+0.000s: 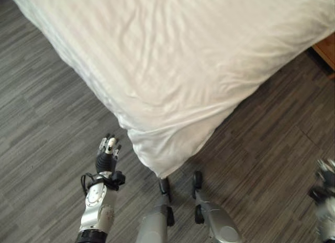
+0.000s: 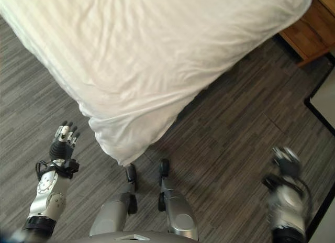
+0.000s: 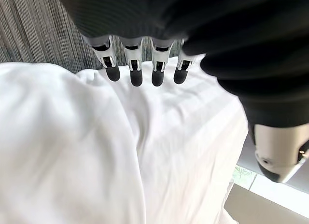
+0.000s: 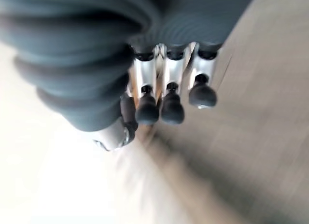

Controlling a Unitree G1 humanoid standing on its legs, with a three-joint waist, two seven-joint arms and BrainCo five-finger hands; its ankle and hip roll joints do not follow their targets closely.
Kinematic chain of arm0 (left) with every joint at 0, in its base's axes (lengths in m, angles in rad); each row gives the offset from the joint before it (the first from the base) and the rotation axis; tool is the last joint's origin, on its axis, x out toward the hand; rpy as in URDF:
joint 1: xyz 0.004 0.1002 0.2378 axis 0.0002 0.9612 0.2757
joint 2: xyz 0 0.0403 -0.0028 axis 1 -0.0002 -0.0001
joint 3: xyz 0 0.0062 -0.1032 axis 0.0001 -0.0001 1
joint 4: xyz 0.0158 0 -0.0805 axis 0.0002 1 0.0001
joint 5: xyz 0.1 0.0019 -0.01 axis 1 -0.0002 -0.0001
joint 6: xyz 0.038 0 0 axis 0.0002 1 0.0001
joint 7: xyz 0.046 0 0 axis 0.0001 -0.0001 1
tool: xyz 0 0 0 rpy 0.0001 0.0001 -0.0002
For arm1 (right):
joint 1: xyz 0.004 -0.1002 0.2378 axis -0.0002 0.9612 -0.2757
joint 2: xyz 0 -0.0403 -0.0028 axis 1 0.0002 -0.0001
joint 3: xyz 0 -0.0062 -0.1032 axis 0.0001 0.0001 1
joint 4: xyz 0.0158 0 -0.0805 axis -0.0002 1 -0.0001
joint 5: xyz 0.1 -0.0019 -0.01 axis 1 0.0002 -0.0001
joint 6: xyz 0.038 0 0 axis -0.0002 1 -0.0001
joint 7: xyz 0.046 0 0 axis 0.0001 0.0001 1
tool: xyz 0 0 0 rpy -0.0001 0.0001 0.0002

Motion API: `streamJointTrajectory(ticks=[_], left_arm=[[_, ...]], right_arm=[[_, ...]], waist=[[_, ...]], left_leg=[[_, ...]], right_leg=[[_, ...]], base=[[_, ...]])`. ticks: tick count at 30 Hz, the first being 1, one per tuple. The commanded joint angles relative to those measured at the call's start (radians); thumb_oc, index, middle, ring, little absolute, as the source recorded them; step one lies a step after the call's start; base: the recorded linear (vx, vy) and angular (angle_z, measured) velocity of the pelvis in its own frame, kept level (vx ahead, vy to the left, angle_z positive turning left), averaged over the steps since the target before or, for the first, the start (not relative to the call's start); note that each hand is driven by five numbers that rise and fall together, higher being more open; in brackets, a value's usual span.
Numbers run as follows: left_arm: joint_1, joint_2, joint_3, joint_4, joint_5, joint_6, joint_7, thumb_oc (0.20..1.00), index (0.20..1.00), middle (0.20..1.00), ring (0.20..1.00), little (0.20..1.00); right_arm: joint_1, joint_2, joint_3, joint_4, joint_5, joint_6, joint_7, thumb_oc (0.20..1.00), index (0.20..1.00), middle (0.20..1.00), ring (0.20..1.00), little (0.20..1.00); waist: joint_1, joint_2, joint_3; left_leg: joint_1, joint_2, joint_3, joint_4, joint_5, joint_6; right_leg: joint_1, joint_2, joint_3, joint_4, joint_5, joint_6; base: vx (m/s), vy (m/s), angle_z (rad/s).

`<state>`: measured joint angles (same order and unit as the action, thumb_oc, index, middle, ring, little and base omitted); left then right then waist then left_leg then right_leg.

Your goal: Making the bed.

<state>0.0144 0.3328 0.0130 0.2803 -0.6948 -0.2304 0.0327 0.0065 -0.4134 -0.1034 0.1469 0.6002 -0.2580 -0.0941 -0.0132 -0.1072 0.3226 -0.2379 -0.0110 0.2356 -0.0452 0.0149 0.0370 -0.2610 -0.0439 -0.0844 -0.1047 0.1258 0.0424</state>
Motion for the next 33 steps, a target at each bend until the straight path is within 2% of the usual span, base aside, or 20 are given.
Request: streamJointTrajectory(ticks=[1, 3, 5, 7, 9, 13, 15, 16, 17, 18, 21, 22, 23, 24, 25, 26, 28, 29, 31, 33], left_arm=[[-0.022, 0.024, 0.027, 0.021, 0.031, -0.033, -0.005, 1.000, 1.000, 1.000, 1.000, 1.000], [0.004, 0.018, 0.038, 0.031, 0.042, -0.033, -0.015, 1.000, 1.000, 1.000, 1.000, 1.000], [0.018, 0.017, 0.045, 0.029, 0.042, -0.032, -0.019, 1.000, 1.000, 1.000, 1.000, 1.000], [0.050, 0.015, 0.067, 0.027, 0.037, -0.033, -0.035, 1.000, 1.000, 1.000, 1.000, 1.000], [0.051, 0.015, 0.067, 0.027, 0.037, -0.033, -0.035, 1.000, 1.000, 1.000, 1.000, 1.000], [0.066, 0.014, 0.077, 0.011, 0.042, -0.037, -0.061, 1.000, 1.000, 1.000, 1.000, 1.000], [0.044, 0.015, 0.067, 0.007, 0.055, -0.041, -0.061, 1.000, 1.000, 1.000, 1.000, 1.000], [0.044, 0.015, 0.066, 0.007, 0.055, -0.042, -0.061, 1.000, 1.000, 1.000, 1.000, 1.000], [0.019, 0.014, 0.052, 0.014, 0.064, -0.045, -0.054, 1.000, 1.000, 1.000, 1.000, 1.000], [0.007, 0.020, 0.055, 0.005, 0.080, -0.054, -0.039, 1.000, 1.000, 1.000, 1.000, 1.000], [-0.006, 0.039, 0.068, -0.017, 0.082, -0.066, -0.030, 1.000, 1.000, 1.000, 1.000, 1.000], [-0.012, 0.046, 0.072, -0.018, 0.079, -0.072, -0.028, 1.000, 1.000, 1.000, 1.000, 1.000], [-0.015, 0.057, 0.090, -0.046, 0.065, -0.074, -0.025, 1.000, 1.000, 1.000, 1.000, 1.000], [-0.015, 0.057, 0.090, -0.046, 0.064, -0.074, -0.025, 1.000, 1.000, 1.000, 1.000, 1.000], [-0.012, 0.054, 0.109, -0.064, 0.045, -0.078, -0.024, 1.000, 1.000, 1.000, 1.000, 1.000], [-0.012, 0.054, 0.110, -0.065, 0.044, -0.077, -0.024, 1.000, 1.000, 1.000, 1.000, 1.000], [0.017, 0.033, 0.147, -0.101, -0.001, -0.081, -0.031, 1.000, 1.000, 1.000, 1.000, 1.000], [0.045, 0.023, 0.155, -0.107, 0.001, -0.075, -0.035, 1.000, 1.000, 1.000, 1.000, 1.000], [0.076, 0.018, 0.168, -0.136, 0.018, -0.074, -0.033, 1.000, 1.000, 1.000, 1.000, 1.000], [0.090, 0.001, 0.187, -0.137, 0.015, -0.073, -0.030, 1.000, 1.000, 1.000, 1.000, 1.000]], right_arm=[[-0.074, -0.021, -0.002, 0.000, -0.059, -0.040, 0.056, 0.200, 0.200, 0.200, 0.200, 0.200], [-0.071, -0.012, 0.072, -0.103, -0.087, -0.025, 0.107, 0.200, 0.200, 0.200, 0.200, 0.200], [-0.061, -0.006, 0.086, -0.130, -0.093, -0.014, 0.125, 0.200, 0.200, 0.200, 0.200, 0.200], [-0.022, -0.009, 0.111, -0.176, -0.119, 0.004, 0.165, 0.200, 0.200, 0.200, 0.200, 0.200], [-0.020, -0.009, 0.111, -0.177, -0.120, 0.005, 0.165, 0.200, 0.200, 0.200, 0.200, 0.200], [0.070, -0.023, 0.097, -0.175, -0.167, 0.035, 0.206, 0.200, 0.200, 0.200, 0.200, 0.200], [0.139, -0.004, 0.037, -0.161, -0.175, 0.037, 0.199, 0.200, 0.200, 0.200, 0.200, 0.200], [0.141, -0.004, 0.037, -0.162, -0.175, 0.038, 0.199, 0.200, 0.200, 0.200, 0.200, 0.200], [0.149, 0.014, 0.020, -0.148, -0.169, 0.033, 0.185, 0.856, 0.856, 0.856, 0.856, 0.856], [0.144, 0.020, 0.012, -0.138, -0.173, 0.030, 0.169, 1.000, 1.000, 1.000, 1.000, 1.000], [0.148, 0.056, -0.029, -0.155, -0.162, 0.018, 0.148, 1.000, 1.000, 1.000, 1.000, 1.000], [0.147, 0.066, -0.040, -0.153, -0.164, 0.012, 0.135, 1.000, 1.000, 1.000, 1.000, 1.000], [0.145, 0.091, -0.063, -0.158, -0.155, 0.001, 0.104, 1.000, 1.000, 1.000, 1.000, 1.000], [0.146, 0.091, -0.063, -0.159, -0.155, 0.001, 0.104, 1.000, 1.000, 1.000, 1.000, 1.000], [0.136, 0.097, -0.076, -0.157, -0.152, -0.006, 0.085, 1.000, 1.000, 1.000, 1.000, 1.000], [0.136, 0.097, -0.076, -0.157, -0.153, -0.006, 0.084, 1.000, 1.000, 1.000, 1.000, 1.000], [0.109, 0.102, -0.074, -0.135, -0.168, -0.009, 0.050, 1.000, 1.000, 1.000, 1.000, 1.000], [0.102, 0.101, -0.069, -0.131, -0.171, -0.007, 0.051, 1.000, 1.000, 1.000, 1.000, 1.000], [0.069, 0.102, -0.051, -0.117, -0.158, -0.004, 0.039, 1.000, 1.000, 1.000, 1.000, 1.000], [0.077, 0.101, -0.039, -0.117, -0.138, -0.001, 0.048, 1.000, 1.000, 1.000, 1.000, 1.000]], waist=[[0.048, 0.006, 0.003], [0.056, 0.010, -0.010], [0.056, 0.013, -0.020], [0.054, 0.026, -0.063], [0.054, 0.026, -0.062], [0.031, 0.050, -0.128], [-0.010, 0.069, -0.159], [-0.008, 0.070, -0.159], [-0.031, 0.078, -0.165], [-0.050, 0.082, -0.168], [-0.087, 0.097, -0.164], [-0.094, 0.100, -0.165], [-0.093, 0.123, -0.161], [-0.096, 0.124, -0.157], [-0.091, 0.133, -0.161], [-0.093, 0.133, -0.157], [-0.066, 0.133, -0.196], [-0.055, 0.129, -0.211], [-0.030, 0.119, -0.231], [-0.020, 0.102, -0.240]], left_leg=[[0.023, -0.022, -0.072, -0.042, 0.008, 0.012], [0.039, -0.018, -0.067, -0.042, 0.003, 0.011], [0.049, -0.017, -0.064, -0.042, -0.002, 0.012], [0.097, -0.017, -0.057, -0.042, -0.020, 0.017], [0.100, -0.017, -0.057, -0.042, -0.021, 0.017], [0.178, -0.017, -0.045, -0.042, -0.046, 0.016], [0.213, -0.018, -0.024, -0.042, -0.061, 0.015], [0.214, -0.018, -0.024, -0.042, -0.061, 0.015], [0.222, -0.018, 0.002, -0.042, -0.069, 0.017], [0.226, -0.014, 0.054, -0.042, -0.079, 0.017], [0.227, 0.011, 0.167, -0.042, -0.078, 0.013], [0.230, 0.019, 0.182, -0.042, -0.078, 0.015], [0.250, 0.041, 0.214, -0.042, -0.079, 0.012], [0.254, 0.041, 0.211, -0.042, -0.080, 0.012], [0.263, 0.049, 0.239, -0.042, -0.079, 0.012], [0.267, 0.048, 0.238, -0.042, -0.080, 0.012], [0.286, 0.055, 0.325, -0.042, -0.069, 0.003], [0.291, 0.052, 0.336, -0.042, -0.071, 0.005], [0.285, 0.070, 0.388, -0.042, -0.058, -0.015], [0.273, 0.096, 0.405, -0.042, -0.014, -0.050]], right_leg=[[0.030, -0.009, -0.059, 0.017, -0.038, 0.039], [0.043, -0.008, -0.059, 0.017, -0.045, 0.040], [0.053, -0.008, -0.059, 0.017, -0.049, 0.039], [0.100, -0.011, -0.054, 0.017, -0.063, 0.041], [0.103, -0.010, -0.054, 0.017, -0.064, 0.041], [0.172, -0.012, -0.037, 0.017, -0.086, 0.044], [0.196, -0.014, -0.016, 0.017, -0.085, 0.048], [0.197, -0.013, -0.016, 0.017, -0.085, 0.049], [0.194, -0.014, 0.001, 0.017, -0.076, 0.056], [0.173, -0.013, 0.023, 0.017, -0.022, 0.082], [0.124, -0.003, 0.091, 0.017, 0.038, 0.111], [0.121, -0.009, 0.080, 0.018, 0.048, 0.110], [0.143, -0.047, -0.035, 0.096, -0.030, 0.092], [0.144, -0.048, -0.038, 0.106, -0.039, 0.092], [0.171, -0.082, -0.108, 0.166, -0.065, 0.079], [0.171, -0.085, -0.109, 0.177, -0.073, 0.079], [0.249, -0.163, -0.242, 0.229, -0.068, 0.079], [0.269, -0.181, -0.266, 0.244, -0.060, 0.084], [0.313, -0.176, -0.341, 0.178, -0.075, 0.092], [0.327, -0.131, -0.319, 0.099, -0.141, 0.069]], base=[[0.01, -0.033, -0.01], [0.03, -0.037, -0.04], [0.05, -0.027, 0.00], [0.12, -0.028, -0.02], [0.07, -0.010, -0.07], [0.11, -0.007, -0.06], [0.11, 0.028, -0.09], [0.05, 0.050, -0.13], [-0.04, 0.068, -0.20], [-0.07, 0.083, -0.33], [-0.13, -0.013, -1.09], [-0.13, -0.150, -2.12], [-0.09, -0.118, -1.86], [-0.10, -0.128, -1.49], [-0.03, -0.056, -1.11], [-0.09, -0.184, -1.19], [-0.09, -0.285, -0.98], [-0.09, -0.372, -0.73], [-0.18, -0.515, -1.11], [-0.20, -0.626, -1.38]])
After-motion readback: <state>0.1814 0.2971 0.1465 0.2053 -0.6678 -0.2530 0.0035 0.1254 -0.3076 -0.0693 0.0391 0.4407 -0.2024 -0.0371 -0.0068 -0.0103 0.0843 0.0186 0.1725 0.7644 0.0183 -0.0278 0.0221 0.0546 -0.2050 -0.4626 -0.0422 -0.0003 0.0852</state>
